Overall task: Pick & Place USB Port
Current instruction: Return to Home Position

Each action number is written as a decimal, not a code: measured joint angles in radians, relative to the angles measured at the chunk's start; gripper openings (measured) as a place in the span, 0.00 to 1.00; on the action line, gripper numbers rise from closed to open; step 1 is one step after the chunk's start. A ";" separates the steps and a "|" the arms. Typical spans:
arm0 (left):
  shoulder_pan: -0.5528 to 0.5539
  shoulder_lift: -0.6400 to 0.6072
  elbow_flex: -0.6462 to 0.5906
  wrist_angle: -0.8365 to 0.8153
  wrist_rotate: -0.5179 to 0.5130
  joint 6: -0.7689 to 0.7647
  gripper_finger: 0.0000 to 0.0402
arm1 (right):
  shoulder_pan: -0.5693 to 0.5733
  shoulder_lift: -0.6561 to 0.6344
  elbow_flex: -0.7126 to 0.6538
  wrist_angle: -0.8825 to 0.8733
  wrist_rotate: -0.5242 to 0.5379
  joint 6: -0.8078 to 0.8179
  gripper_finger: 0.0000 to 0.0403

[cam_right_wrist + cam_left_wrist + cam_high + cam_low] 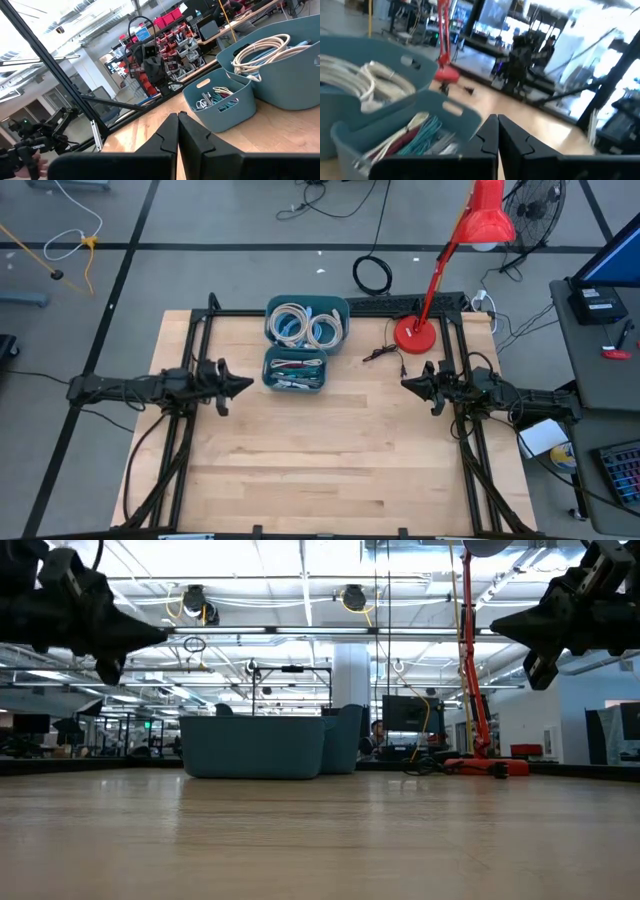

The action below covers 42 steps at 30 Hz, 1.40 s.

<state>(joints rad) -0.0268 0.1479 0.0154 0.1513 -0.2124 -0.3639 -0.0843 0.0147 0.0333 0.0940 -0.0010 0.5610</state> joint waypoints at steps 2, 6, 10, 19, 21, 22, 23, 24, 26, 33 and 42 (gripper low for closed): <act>-0.002 0.000 0.000 -0.053 -0.012 -0.003 0.02 | 0.000 0.000 0.000 0.000 0.000 0.000 0.00; -0.001 0.009 0.001 -0.103 -0.022 0.002 0.03 | 0.000 0.000 0.000 0.000 0.000 0.000 0.00; -0.001 0.027 0.002 -0.109 -0.016 0.097 0.03 | 0.000 0.000 0.000 0.000 0.000 0.000 0.00; -0.001 0.036 0.002 -0.113 -0.016 0.212 0.03 | 0.000 0.000 0.000 0.000 0.000 0.000 0.00; -0.001 0.036 0.002 -0.112 -0.016 0.205 0.04 | 0.000 0.000 0.000 0.000 0.000 0.000 0.00; -0.001 0.036 0.002 -0.107 -0.016 0.203 0.05 | 0.000 0.000 0.000 0.000 0.000 0.000 0.00; -0.001 0.036 0.001 -0.102 -0.016 0.202 0.05 | 0.000 0.000 0.000 0.000 0.000 0.000 0.00; -0.001 0.036 0.001 -0.097 -0.016 0.201 0.05 | 0.000 0.000 0.000 0.000 0.000 0.000 0.00; -0.001 0.036 -0.001 -0.087 -0.016 0.201 0.04 | 0.000 0.000 0.000 0.000 0.000 0.000 0.00; -0.001 0.036 -0.001 -0.076 -0.016 0.200 0.01 | 0.000 0.000 0.000 0.000 0.000 0.000 0.00; -0.001 0.036 -0.001 -0.074 -0.016 0.199 0.06 | 0.000 0.000 0.000 0.000 0.000 0.000 0.00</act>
<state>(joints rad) -0.0277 0.1837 0.0147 0.0770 -0.2287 -0.1650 -0.0843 0.0146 0.0333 0.0940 -0.0010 0.5610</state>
